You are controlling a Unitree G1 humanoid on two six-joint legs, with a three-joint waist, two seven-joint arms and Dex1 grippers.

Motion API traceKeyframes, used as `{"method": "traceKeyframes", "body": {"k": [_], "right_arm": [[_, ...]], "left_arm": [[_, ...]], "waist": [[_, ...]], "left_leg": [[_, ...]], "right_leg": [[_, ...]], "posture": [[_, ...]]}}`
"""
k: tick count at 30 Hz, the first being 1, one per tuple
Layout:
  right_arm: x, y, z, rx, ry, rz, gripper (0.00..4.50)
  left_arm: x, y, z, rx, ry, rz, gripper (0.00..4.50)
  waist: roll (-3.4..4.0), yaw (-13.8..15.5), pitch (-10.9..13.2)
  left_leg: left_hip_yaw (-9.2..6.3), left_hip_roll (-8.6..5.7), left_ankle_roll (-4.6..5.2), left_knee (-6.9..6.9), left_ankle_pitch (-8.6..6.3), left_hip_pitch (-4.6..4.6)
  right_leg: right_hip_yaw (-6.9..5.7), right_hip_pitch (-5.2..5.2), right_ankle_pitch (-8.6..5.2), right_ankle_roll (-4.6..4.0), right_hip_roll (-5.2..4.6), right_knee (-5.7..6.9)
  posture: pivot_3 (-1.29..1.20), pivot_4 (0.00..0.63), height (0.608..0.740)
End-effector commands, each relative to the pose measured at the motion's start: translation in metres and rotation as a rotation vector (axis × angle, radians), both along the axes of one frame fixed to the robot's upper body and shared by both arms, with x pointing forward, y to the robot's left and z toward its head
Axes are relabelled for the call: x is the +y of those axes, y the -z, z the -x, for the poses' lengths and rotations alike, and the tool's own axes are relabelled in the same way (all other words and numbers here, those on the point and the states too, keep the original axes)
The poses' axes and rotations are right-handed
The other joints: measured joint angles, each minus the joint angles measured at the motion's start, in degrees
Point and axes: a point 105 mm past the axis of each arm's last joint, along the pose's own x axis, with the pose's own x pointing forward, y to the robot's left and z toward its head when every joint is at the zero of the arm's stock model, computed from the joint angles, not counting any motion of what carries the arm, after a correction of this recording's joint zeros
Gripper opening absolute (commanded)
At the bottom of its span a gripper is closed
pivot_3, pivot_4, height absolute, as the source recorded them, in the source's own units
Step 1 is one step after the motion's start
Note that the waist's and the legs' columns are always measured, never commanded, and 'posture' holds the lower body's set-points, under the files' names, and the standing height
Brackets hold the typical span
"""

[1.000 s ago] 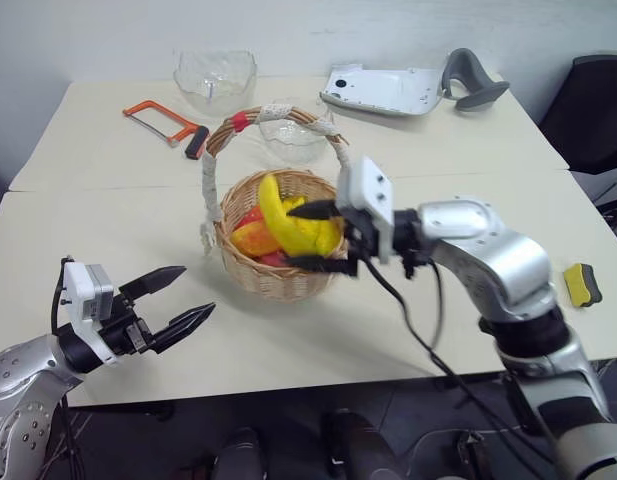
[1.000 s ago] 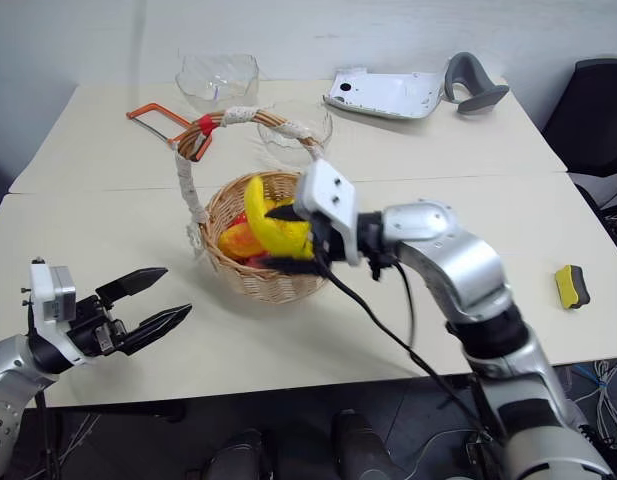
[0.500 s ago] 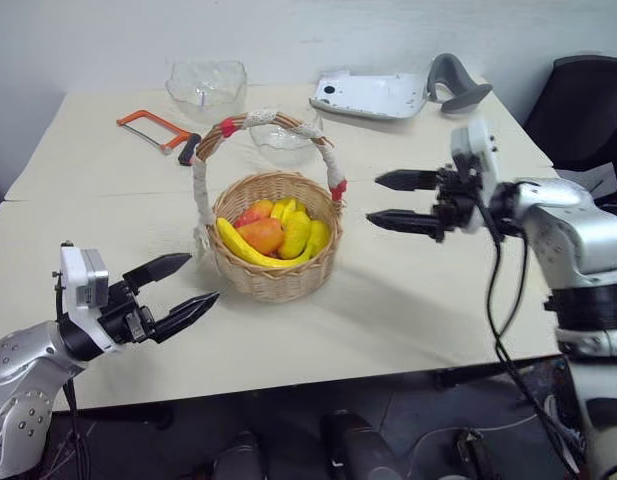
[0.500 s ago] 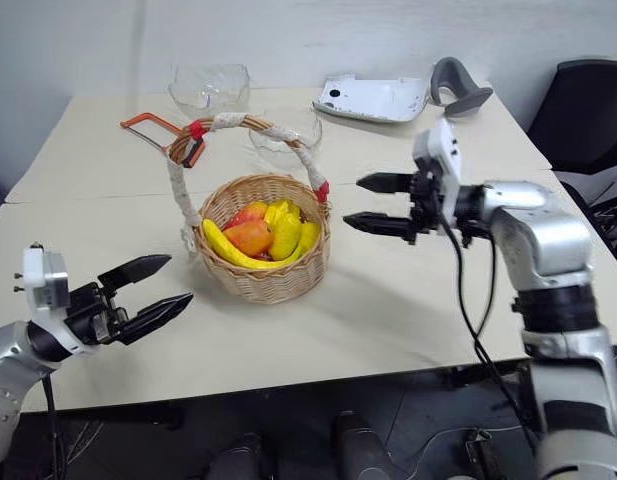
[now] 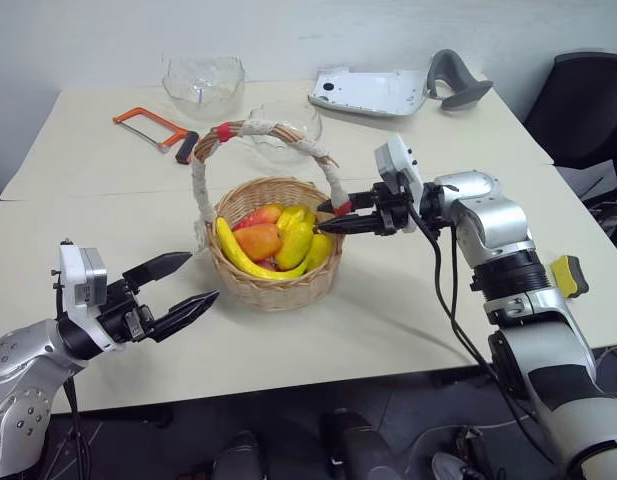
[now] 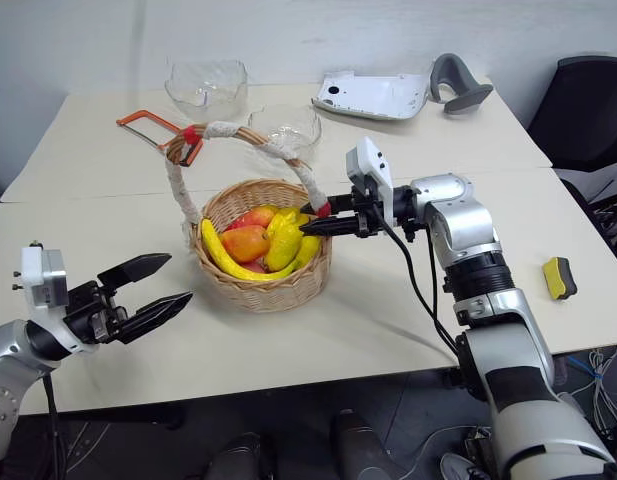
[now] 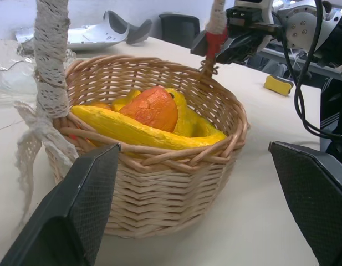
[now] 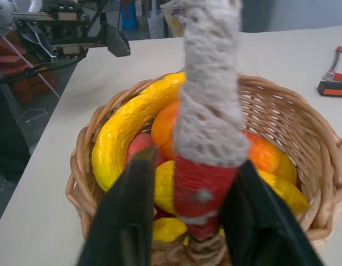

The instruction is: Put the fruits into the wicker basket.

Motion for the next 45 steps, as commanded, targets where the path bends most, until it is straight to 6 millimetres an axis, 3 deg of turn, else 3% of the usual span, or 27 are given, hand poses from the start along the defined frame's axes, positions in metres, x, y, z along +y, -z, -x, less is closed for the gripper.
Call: {"method": "traceKeyframes", "body": {"k": [1, 4, 9, 12, 16, 19, 26, 33, 39, 45], "right_arm": [[-0.014, -0.017, 0.013, -0.117, 0.03, -0.045, 0.17], [-0.03, -0.031, 0.028, -0.143, 0.115, -0.12, 0.15], [-0.075, -0.054, 0.055, -0.171, 0.373, -0.227, 0.15], [-0.122, -0.064, 0.059, -0.239, 0.647, -0.273, 0.15], [-0.203, -0.06, 0.053, -0.456, 1.072, -0.309, 0.15], [-0.231, -0.033, 0.051, -0.426, 1.229, -0.331, 0.15], [-0.252, 0.006, 0.028, -0.202, 1.309, -0.413, 0.15], [-0.259, -0.004, 0.028, -0.199, 1.243, -0.366, 2.48], [-0.267, -0.02, 0.042, -0.262, 1.219, -0.303, 4.45], [-0.272, -0.012, 0.084, -0.266, 1.123, -0.005, 4.45]], "left_arm": [[-0.003, -0.007, 0.002, -0.031, 0.01, -0.002, 4.5], [-0.004, -0.003, -0.002, -0.017, 0.033, -0.004, 4.5], [-0.014, -0.004, -0.016, -0.022, 0.095, 0.007, 4.5], [-0.019, -0.003, -0.025, -0.015, 0.141, 0.007, 4.5], [-0.025, -0.001, -0.032, 0.006, 0.207, 0.0, 4.5], [-0.03, -0.003, -0.039, -0.011, 0.237, -0.019, 4.5], [-0.037, -0.012, -0.05, -0.053, 0.283, -0.033, 4.5], [-0.038, -0.013, -0.049, -0.054, 0.295, -0.032, 4.5], [-0.035, -0.01, -0.046, -0.049, 0.29, -0.036, 4.5], [-0.011, 0.002, -0.044, -0.009, 0.208, -0.105, 4.5]], "waist": [[0.0, 0.2, 0.0], [0.0, 0.6, 0.0], [0.03, 1.5, 0.0], [0.02, 1.7, 0.0], [-0.02, 1.7, 0.0], [0.0, 1.5, 0.0], [0.18, 0.1, 0.0], [0.19, 0.6, 0.0], [0.19, 1.3, 0.0], [0.2, 1.9, 0.0]], "left_leg": [[0.0, -0.01, 0.0, 0.01, 0.0, 0.0], [0.01, -0.03, 0.01, 0.01, 0.0, -0.01], [-0.04, -0.05, 0.0, 0.01, 0.0, -0.05], [-0.03, -0.09, 0.01, 0.03, 0.0, -0.04], [-0.02, -0.16, 0.03, 0.0, 0.0, 0.01], [0.08, -0.23, 0.05, -0.05, 0.02, 0.07], [0.29, -0.15, -0.15, -0.13, 0.13, 0.3], [0.23, -0.07, -0.16, -0.15, 0.14, 0.27], [0.24, -0.1, -0.12, -0.08, 0.14, 0.26], [0.14, -0.11, -0.11, -0.17, 0.14, 0.25]], "right_leg": [[0.01, 0.0, 0.0, 0.0, 0.0, 0.0], [0.02, 0.0, 0.0, 0.0, -0.02, -0.01], [0.02, -0.01, 0.0, 0.01, 0.0, -0.04], [0.04, 0.0, 0.01, 0.03, -0.01, -0.03], [0.06, 0.08, 0.03, 0.05, 0.01, -0.09], [0.15, 0.08, 0.04, 0.07, 0.02, -0.09], [0.32, 0.08, 0.04, 0.07, 0.2, 0.09], [0.31, 0.08, 0.03, 0.07, 0.21, 0.03], [0.31, 0.1, 0.04, 0.1, 0.13, 0.04], [0.27, 0.14, 0.01, 0.15, 0.13, -0.05]], "posture": [[0.0, 0.15, 0.74], [0.0, 0.15, 0.74], [0.0, 0.15, 0.74], [0.0, 0.15, 0.74], [0.0, 0.15, 0.74], [0.0, 0.15, 0.74], [0.0, 0.15, 0.74], [0.0, 0.15, 0.74], [0.0, 0.15, 0.74], [0.0, 0.15, 0.74]]}}
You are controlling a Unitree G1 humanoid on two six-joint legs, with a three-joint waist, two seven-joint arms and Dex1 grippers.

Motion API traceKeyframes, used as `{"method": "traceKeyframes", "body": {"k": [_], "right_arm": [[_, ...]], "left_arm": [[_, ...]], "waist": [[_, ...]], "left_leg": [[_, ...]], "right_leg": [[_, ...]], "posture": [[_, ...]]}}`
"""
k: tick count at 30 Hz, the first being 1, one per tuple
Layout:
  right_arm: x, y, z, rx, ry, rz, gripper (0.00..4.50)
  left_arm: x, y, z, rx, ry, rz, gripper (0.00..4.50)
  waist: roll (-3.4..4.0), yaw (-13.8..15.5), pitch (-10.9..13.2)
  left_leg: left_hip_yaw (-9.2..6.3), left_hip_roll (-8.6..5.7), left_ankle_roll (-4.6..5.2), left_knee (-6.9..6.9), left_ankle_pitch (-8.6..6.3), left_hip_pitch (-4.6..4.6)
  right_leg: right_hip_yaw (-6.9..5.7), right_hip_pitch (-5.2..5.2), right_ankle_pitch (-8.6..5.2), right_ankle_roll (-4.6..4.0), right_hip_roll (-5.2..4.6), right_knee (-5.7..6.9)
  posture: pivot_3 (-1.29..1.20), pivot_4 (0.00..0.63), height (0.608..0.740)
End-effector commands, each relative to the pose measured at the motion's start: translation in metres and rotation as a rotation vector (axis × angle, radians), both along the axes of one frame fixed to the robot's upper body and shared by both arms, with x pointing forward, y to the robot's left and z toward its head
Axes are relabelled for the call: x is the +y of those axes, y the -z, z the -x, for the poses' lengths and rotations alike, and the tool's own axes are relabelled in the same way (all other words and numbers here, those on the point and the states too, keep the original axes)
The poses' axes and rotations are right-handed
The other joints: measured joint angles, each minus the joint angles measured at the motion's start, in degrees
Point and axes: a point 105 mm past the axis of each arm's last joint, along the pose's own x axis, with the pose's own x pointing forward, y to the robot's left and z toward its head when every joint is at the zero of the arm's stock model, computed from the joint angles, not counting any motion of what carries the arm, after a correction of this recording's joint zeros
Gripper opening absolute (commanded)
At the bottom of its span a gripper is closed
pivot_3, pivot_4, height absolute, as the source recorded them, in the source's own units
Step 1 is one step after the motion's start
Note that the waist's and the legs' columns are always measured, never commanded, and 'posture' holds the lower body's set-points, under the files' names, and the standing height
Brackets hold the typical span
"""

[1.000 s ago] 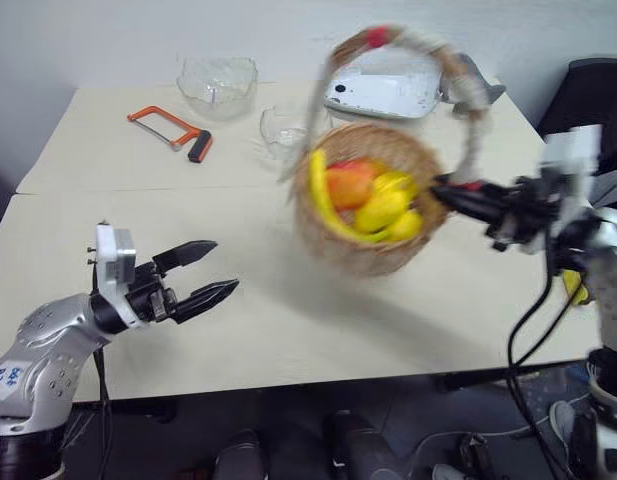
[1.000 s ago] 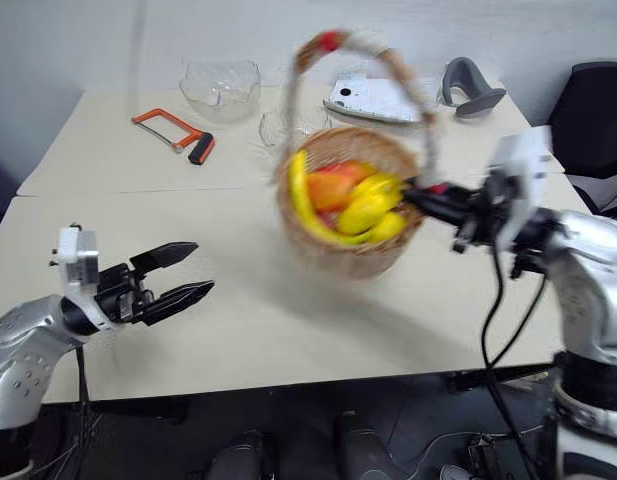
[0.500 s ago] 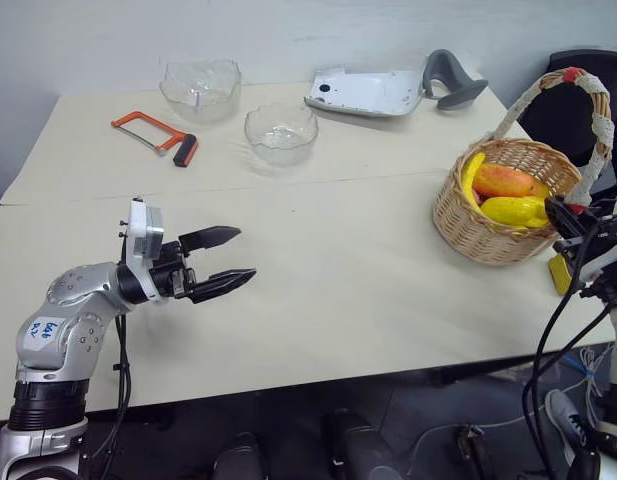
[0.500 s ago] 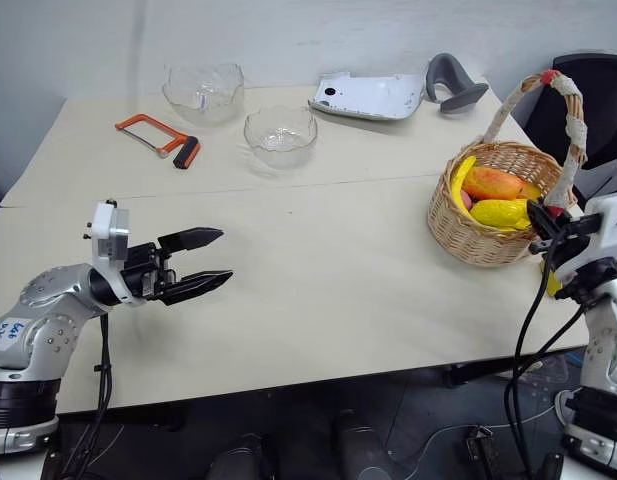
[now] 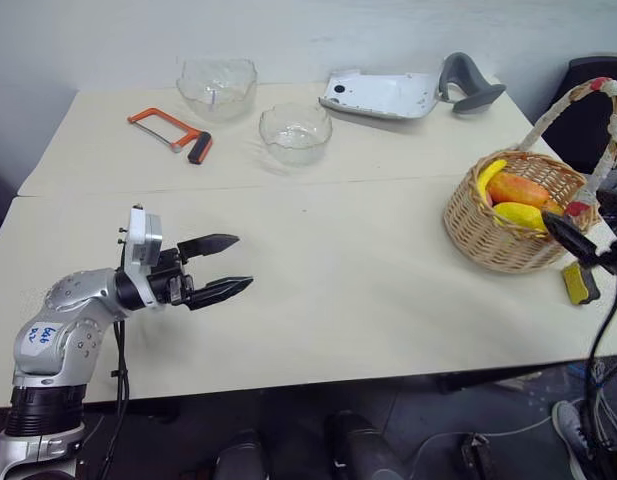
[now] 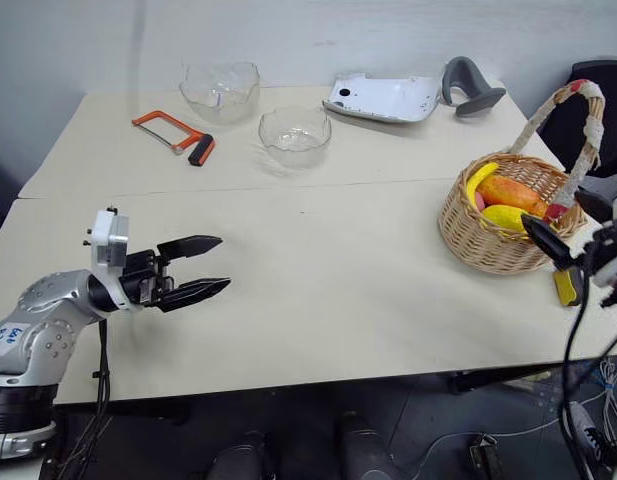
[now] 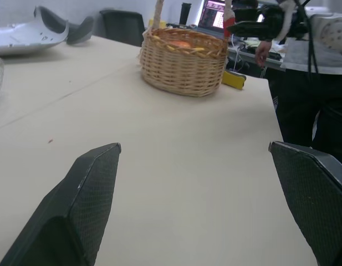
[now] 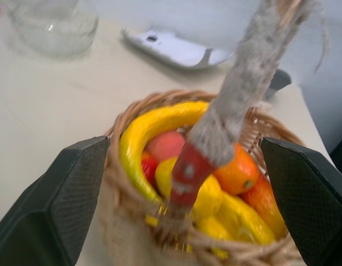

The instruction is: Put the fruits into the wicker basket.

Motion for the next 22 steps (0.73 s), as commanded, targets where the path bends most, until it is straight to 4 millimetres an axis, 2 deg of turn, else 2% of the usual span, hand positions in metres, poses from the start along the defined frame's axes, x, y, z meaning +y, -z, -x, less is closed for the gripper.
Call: {"method": "traceKeyframes", "body": {"k": [1, 2, 4, 6, 8, 11, 13, 16, 20, 22], "right_arm": [[-0.002, -0.015, 0.027, 0.014, -0.052, 0.152, 4.45], [-0.002, -0.007, 0.034, 0.042, -0.079, 0.232, 4.45], [0.013, 0.029, 0.055, 0.189, -0.247, 0.353, 4.45], [0.036, 0.049, 0.062, 0.221, -0.372, 0.335, 4.45], [0.055, 0.059, 0.061, 0.217, -0.458, 0.326, 4.45], [0.102, 0.083, 0.047, 0.19, -0.655, 0.317, 4.45], [0.124, 0.087, 0.034, 0.155, -0.733, 0.3, 4.45], [0.146, 0.09, 0.018, 0.105, -0.823, 0.31, 4.45], [0.162, 0.086, -0.001, 0.035, -0.851, 0.309, 4.45], [0.164, 0.085, -0.007, 0.01, -0.826, 0.28, 4.45]], "left_arm": [[0.02, 0.001, 0.001, -0.05, -0.078, -0.086, 4.5], [0.025, 0.005, 0.002, -0.055, -0.102, -0.112, 4.5], [0.037, 0.015, 0.005, -0.075, -0.163, -0.165, 4.5], [0.049, 0.03, 0.01, -0.081, -0.217, -0.224, 4.5], [0.055, 0.043, 0.013, -0.096, -0.253, -0.297, 4.5], [0.061, 0.061, 0.023, -0.124, -0.282, -0.406, 4.5], [0.06, 0.059, 0.023, -0.141, -0.317, -0.386, 4.5], [0.057, 0.058, 0.025, -0.155, -0.338, -0.379, 4.5], [0.051, 0.059, 0.034, -0.161, -0.333, -0.393, 4.5], [0.05, 0.056, 0.033, -0.183, -0.359, -0.384, 4.5]], "waist": [[0.0, 0.1, 0.0], [0.0, 0.0, 0.0], [-0.01, -0.2, 0.0], [-0.12, -0.6, 0.0], [-0.14, -1.0, 0.0], [-0.19, -1.6, 0.0], [-0.17, -1.4, 0.0], [-0.09, -0.4, 0.0], [-0.1, 0.5, 0.0], [-0.1, 0.6, 0.0]], "left_leg": [[-0.01, 0.0, 0.0, 0.0, 0.0, -0.01], [0.0, -0.01, 0.03, 0.04, -0.02, 0.02], [-0.05, -0.02, 0.11, 0.05, -0.06, 0.21], [-0.08, 0.01, 0.36, -0.18, -0.24, 0.66], [-0.03, 0.08, 0.32, -0.2, -0.3, 0.88], [0.02, 0.07, 0.36, -0.13, -0.35, 1.01], [-0.06, 0.09, 0.41, -0.14, -0.43, 1.12], [-0.15, 0.08, 0.43, -0.12, -0.45, 1.06], [-0.14, 0.07, 0.46, -0.05, -0.5, 1.01], [-0.09, 0.07, 0.45, -0.04, -0.51, 0.99]], "right_leg": [[-0.01, 0.01, 0.0, 0.0, 0.0, -0.04], [-0.01, 0.06, 0.0, 0.0, -0.03, -0.03], [-0.05, 0.32, 0.01, 0.03, -0.02, -0.15], [-0.09, 0.79, 0.0, 0.02, 0.01, -0.41], [-0.07, 1.01, -0.01, 0.0, 0.01, -0.43], [-0.05, 1.16, 0.02, 0.03, -0.07, -0.4], [-0.11, 1.31, 0.02, 0.01, -0.08, -0.39], [-0.18, 1.27, 0.0, -0.02, -0.11, -0.39], [-0.22, 1.27, -0.02, -0.05, -0.15, -0.47], [-0.21, 1.26, -0.02, -0.06, -0.17, -0.52]], "posture": [[0.0, 0.15, 0.74], [0.0, 0.15, 0.74], [0.0, 0.15, 0.74], [0.0, 0.15, 0.74], [0.0, 0.15, 0.74], [0.0, 0.15, 0.74], [0.0, 0.15, 0.74], [0.0, 0.15, 0.74], [0.0, 0.15, 0.74], [0.0, 0.15, 0.74]]}}
